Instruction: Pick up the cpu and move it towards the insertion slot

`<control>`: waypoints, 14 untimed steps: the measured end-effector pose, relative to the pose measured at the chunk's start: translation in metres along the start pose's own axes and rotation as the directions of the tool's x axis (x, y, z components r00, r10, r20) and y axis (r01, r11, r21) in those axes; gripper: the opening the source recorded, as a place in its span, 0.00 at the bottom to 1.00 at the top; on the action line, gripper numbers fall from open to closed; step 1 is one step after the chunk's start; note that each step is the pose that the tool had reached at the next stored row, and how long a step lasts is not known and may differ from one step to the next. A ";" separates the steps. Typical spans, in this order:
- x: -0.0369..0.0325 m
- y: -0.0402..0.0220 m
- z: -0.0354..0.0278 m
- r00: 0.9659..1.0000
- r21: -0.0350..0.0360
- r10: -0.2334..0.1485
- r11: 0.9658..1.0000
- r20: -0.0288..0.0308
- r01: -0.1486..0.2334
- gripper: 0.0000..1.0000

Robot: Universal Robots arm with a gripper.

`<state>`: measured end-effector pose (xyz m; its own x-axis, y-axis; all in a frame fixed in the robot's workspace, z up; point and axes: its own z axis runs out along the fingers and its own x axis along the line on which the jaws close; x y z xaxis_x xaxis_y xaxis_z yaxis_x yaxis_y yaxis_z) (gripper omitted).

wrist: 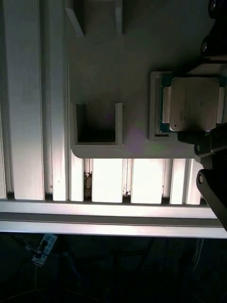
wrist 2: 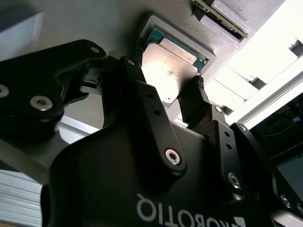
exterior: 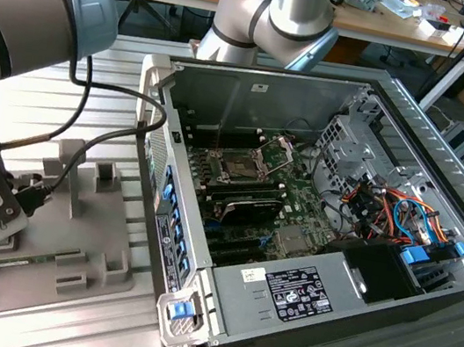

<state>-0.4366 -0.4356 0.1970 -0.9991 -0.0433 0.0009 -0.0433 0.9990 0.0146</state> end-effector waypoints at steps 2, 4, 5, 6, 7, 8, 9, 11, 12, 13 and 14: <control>0.0000 0.0000 -0.0009 1.000 0.000 0.000 1.000 0.000 0.000 0.55; 0.0000 0.0000 -0.0020 1.000 0.000 0.000 1.000 0.000 0.000 0.55; 0.0000 0.0000 -0.0025 1.000 0.000 0.000 1.000 0.000 0.000 0.55; 0.0000 0.0000 -0.0029 1.000 0.000 0.000 1.000 0.000 0.000 0.55; 0.0000 0.0001 -0.0033 1.000 0.000 0.000 1.000 0.000 0.000 0.55; 0.0000 0.0000 -0.0036 1.000 0.000 0.000 1.000 0.000 0.000 0.55; 0.0000 0.0001 -0.0040 1.000 0.000 0.000 1.000 0.000 0.000 0.55; 0.0000 0.0001 -0.0054 1.000 0.000 0.000 1.000 0.000 0.000 0.55; 0.0000 0.0001 -0.0061 1.000 0.000 0.000 1.000 0.000 0.000 0.55; 0.0000 0.0001 -0.0066 1.000 0.000 0.000 1.000 0.000 0.000 0.55; 0.0000 0.0001 -0.0070 1.000 0.000 0.000 1.000 0.000 0.000 0.55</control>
<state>-0.4366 -0.4356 0.2040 -0.9991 -0.0433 0.0010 -0.0433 0.9990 0.0146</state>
